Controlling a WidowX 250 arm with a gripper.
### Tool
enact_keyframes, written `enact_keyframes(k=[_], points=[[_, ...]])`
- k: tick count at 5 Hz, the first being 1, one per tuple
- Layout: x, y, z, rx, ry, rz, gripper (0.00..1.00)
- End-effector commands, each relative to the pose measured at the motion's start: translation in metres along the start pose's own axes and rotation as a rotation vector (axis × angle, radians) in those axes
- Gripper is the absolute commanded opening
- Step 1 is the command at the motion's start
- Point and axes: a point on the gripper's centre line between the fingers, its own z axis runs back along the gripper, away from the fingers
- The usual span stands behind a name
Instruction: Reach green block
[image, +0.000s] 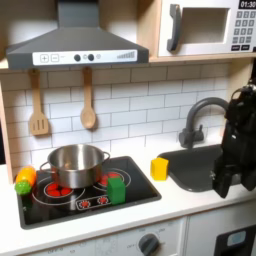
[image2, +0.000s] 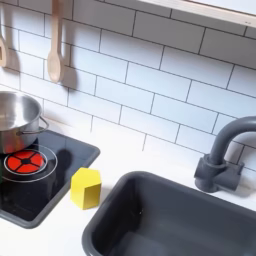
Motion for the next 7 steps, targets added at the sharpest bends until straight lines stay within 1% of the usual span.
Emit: enact_keyframes(k=[1, 3, 5, 7], points=[[0.023, 0.023, -0.003, 0.036, -0.014, -0.001, 1.00], [0.051, 0.040, -0.003, 0.047, -0.032, 0.037, 1.00], [0.077, 0.061, -0.009, 0.054, -0.036, 0.068, 1.00], [0.101, 0.079, -0.015, 0.061, -0.043, 0.073, 1.00]])
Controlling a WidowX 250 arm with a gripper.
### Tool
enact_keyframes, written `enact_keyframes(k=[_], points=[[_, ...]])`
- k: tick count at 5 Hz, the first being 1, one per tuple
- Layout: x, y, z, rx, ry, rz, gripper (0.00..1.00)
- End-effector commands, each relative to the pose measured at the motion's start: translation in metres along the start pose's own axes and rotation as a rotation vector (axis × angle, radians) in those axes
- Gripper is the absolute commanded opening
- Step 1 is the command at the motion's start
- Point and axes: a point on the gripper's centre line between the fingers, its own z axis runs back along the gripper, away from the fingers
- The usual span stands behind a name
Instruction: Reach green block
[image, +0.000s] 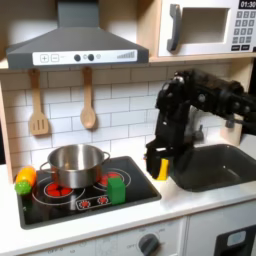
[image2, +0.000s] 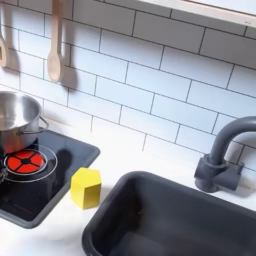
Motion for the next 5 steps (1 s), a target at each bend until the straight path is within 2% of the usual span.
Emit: enact_keyframes(k=[1, 3, 5], points=[[0.021, 0.016, -0.007, 0.007, -0.008, 0.004, 1.00], [0.037, 0.034, -0.017, 0.015, -0.007, 0.008, 1.00], [0.048, 0.045, -0.026, 0.015, 0.004, 0.007, 1.00]])
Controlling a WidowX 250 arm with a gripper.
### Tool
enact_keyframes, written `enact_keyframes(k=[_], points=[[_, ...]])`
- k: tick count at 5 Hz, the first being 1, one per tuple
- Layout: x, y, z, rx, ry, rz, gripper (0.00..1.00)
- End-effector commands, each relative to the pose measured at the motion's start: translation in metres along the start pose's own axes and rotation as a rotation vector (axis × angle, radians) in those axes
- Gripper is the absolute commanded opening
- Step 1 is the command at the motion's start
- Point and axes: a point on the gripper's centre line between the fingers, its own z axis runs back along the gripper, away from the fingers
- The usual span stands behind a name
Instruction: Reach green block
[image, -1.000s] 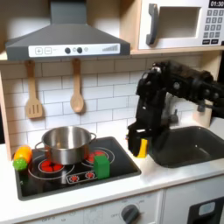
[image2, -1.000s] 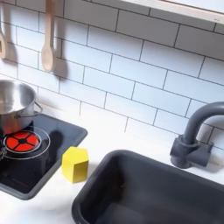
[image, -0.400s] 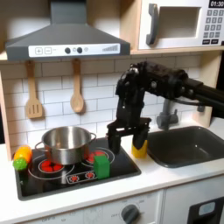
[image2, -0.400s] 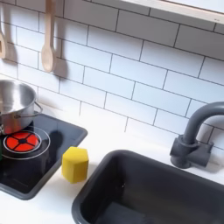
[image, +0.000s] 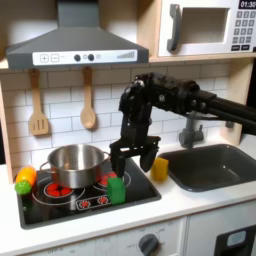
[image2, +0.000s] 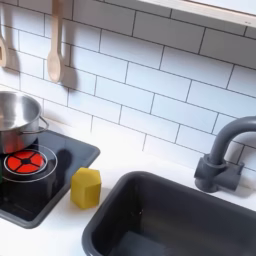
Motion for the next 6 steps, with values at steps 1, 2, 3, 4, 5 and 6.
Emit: enact_keyframes(k=[1, 2, 3, 4, 5, 6], points=[[0.007, 0.008, -0.010, -0.002, 0.007, -0.003, 1.00], [0.008, 0.010, -0.017, -0.009, 0.024, -0.002, 1.00], [0.011, 0.010, -0.020, -0.005, 0.032, -0.003, 1.00], [0.013, 0.010, -0.028, -0.018, 0.051, 0.000, 1.00], [0.017, 0.010, -0.031, -0.016, 0.050, 0.004, 1.00], [0.023, 0.010, -0.035, -0.018, 0.053, 0.007, 1.00]])
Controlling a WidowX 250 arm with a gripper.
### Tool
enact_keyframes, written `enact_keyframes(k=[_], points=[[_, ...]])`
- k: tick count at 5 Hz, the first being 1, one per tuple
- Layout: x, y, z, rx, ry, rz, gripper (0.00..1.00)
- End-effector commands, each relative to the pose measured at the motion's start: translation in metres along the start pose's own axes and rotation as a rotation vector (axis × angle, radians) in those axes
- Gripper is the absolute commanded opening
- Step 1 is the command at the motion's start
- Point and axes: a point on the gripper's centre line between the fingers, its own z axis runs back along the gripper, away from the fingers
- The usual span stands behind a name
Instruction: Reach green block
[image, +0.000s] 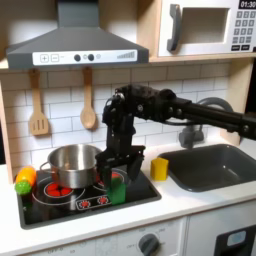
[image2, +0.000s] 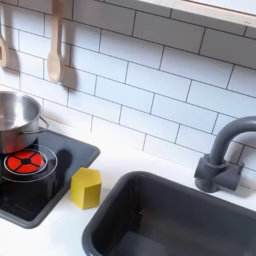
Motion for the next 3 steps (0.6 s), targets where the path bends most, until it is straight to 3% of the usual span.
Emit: enact_keyframes(k=[1, 3], points=[[0.0111, -0.0083, -0.0067, -0.003, 0.005, -0.026, 1.00], [0.0140, -0.0117, -0.0132, 0.001, 0.016, -0.032, 1.00]])
